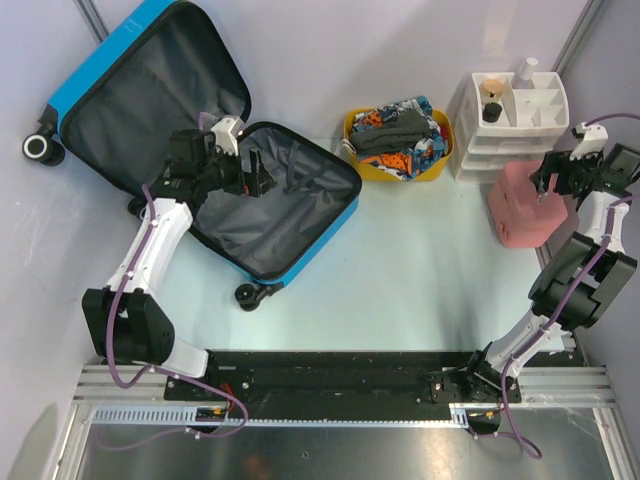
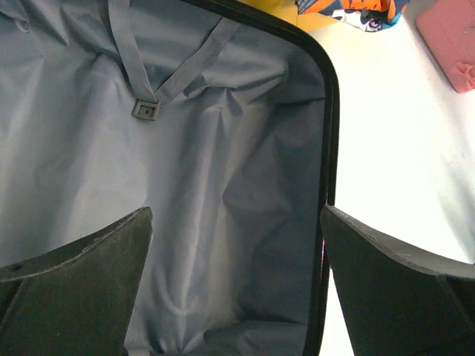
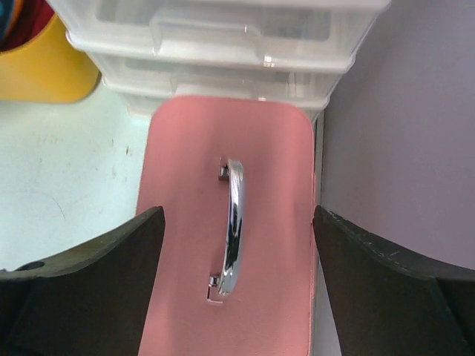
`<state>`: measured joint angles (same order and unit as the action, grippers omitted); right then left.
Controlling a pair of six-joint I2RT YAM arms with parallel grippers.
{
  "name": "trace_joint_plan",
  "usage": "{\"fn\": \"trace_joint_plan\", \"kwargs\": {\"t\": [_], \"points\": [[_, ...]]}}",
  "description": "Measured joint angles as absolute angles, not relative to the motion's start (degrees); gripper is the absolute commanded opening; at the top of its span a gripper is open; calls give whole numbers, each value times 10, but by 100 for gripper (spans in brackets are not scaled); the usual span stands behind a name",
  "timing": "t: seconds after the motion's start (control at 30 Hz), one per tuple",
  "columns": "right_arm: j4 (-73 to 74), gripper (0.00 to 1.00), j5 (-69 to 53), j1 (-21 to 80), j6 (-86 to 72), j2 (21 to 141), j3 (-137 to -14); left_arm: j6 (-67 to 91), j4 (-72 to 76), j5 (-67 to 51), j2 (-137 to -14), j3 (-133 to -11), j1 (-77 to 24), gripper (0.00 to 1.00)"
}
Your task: Open, take out, and arrange the luggage
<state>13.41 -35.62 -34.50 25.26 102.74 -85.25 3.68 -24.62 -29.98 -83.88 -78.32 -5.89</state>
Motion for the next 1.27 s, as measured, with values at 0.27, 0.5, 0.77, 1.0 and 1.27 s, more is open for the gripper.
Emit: {"fn": "trace_joint_plan", "kwargs": {"t": [0.27,0.5,0.77,1.0,1.27], "points": [[119,93,-357,-320,173,987,-905,6,-298,-267,-841,-816,-59,100],[104,98,-354,-214,107,924,-927,-6,-345,-223,-868,-921,-59,100],[114,100,-347,-65,55,832,-784,-50,-377,-111,-918,-958,-116,100],[108,100,-292,18,28,798,-606,-56,-402,-74,-960,-915,-159,100],[91,100,-250,23,17,758,-552,-67,-409,-65,-961,-907,-159,100]]}}
